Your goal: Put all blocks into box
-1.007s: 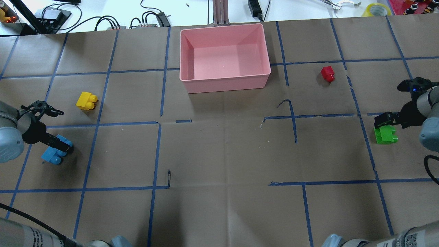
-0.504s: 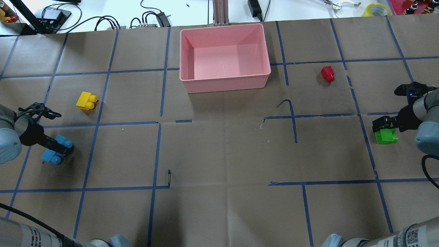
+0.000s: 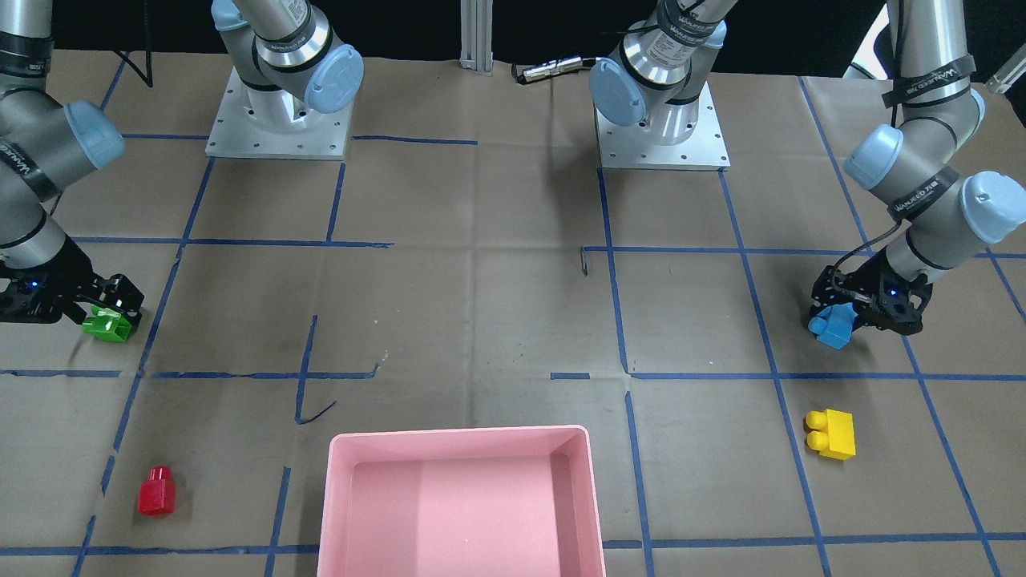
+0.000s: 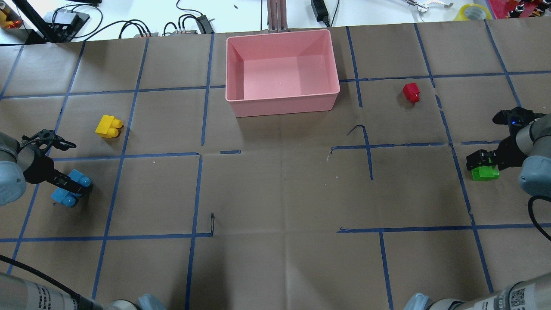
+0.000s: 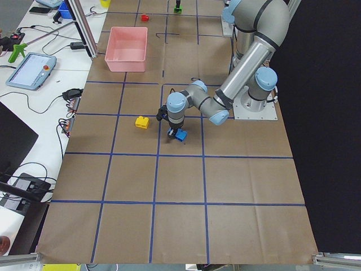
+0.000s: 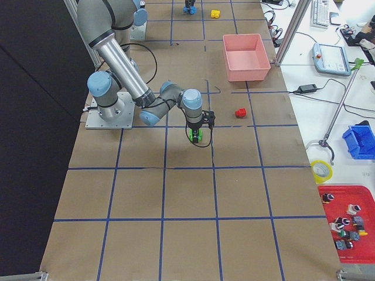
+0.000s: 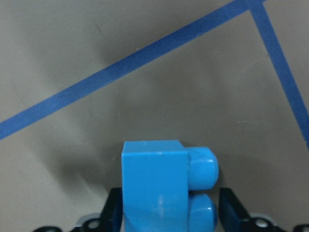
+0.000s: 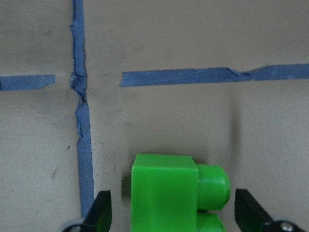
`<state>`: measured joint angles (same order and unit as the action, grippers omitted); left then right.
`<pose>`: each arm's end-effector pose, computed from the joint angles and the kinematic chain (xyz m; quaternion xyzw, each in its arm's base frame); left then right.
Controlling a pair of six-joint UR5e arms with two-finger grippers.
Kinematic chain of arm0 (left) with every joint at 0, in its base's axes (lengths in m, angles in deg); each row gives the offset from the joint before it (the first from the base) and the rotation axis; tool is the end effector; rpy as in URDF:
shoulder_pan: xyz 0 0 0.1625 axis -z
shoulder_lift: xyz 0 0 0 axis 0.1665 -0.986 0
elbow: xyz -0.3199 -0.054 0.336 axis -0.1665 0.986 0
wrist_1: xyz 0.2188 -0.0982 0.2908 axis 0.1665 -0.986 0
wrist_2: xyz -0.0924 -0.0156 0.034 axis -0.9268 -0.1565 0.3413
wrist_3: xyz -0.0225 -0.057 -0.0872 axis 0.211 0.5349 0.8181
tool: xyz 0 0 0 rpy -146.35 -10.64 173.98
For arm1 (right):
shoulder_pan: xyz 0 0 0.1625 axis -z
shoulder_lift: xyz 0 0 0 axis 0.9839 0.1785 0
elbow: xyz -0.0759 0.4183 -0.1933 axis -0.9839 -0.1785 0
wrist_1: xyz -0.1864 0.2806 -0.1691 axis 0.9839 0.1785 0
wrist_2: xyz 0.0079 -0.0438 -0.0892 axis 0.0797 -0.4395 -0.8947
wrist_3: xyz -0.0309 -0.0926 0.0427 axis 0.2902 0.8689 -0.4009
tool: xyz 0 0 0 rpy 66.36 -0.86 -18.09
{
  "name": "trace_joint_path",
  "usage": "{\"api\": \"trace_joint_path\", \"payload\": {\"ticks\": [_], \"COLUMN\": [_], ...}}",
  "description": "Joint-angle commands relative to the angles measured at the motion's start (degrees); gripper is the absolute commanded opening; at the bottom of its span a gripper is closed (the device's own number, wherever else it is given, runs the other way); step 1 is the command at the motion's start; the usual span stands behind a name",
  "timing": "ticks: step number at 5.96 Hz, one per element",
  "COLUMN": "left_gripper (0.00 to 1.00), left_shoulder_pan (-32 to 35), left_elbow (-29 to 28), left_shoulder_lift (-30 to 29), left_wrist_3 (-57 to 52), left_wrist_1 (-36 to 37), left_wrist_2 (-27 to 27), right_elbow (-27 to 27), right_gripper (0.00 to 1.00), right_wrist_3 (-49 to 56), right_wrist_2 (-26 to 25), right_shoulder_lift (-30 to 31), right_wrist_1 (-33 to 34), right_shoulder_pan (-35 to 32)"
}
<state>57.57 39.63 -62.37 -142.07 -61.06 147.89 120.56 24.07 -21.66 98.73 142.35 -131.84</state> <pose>0.2214 -0.4522 0.2387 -0.2390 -0.9704 0.0042 0.0346 -0.1692 -0.4483 0.2410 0.0190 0.9984 -0.0513 0.0105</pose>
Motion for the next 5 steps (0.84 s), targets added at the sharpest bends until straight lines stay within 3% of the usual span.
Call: {"api": "trace_joint_path", "payload": {"ticks": [1, 2, 3, 5], "left_gripper": [0.2, 0.14, 0.13, 0.13], "left_shoulder_pan": [0.0, 0.3, 1.0, 2.7], "left_elbow": [-0.6, -2.4, -6.8, -21.8], "left_shoulder_lift": [0.1, 0.4, 1.6, 2.7], "left_wrist_3": [-0.1, 0.5, 0.7, 2.8], "left_wrist_1": [0.2, -0.1, -3.1, -20.0], "left_wrist_2": [0.2, 2.0, 2.3, 2.2], "right_elbow": [0.1, 0.1, -0.4, -8.1], "right_gripper": [0.41, 0.21, 0.09, 0.1], "right_wrist_3": [0.1, 0.1, 0.1, -0.4], "right_wrist_2": [-0.1, -0.1, -0.1, 0.2], "right_shoulder_lift": [0.5, 0.6, 1.3, 8.0], "right_wrist_1": [-0.2, -0.3, -1.3, -9.2], "right_shoulder_pan": [0.0, 0.0, 0.0, -0.9]}}
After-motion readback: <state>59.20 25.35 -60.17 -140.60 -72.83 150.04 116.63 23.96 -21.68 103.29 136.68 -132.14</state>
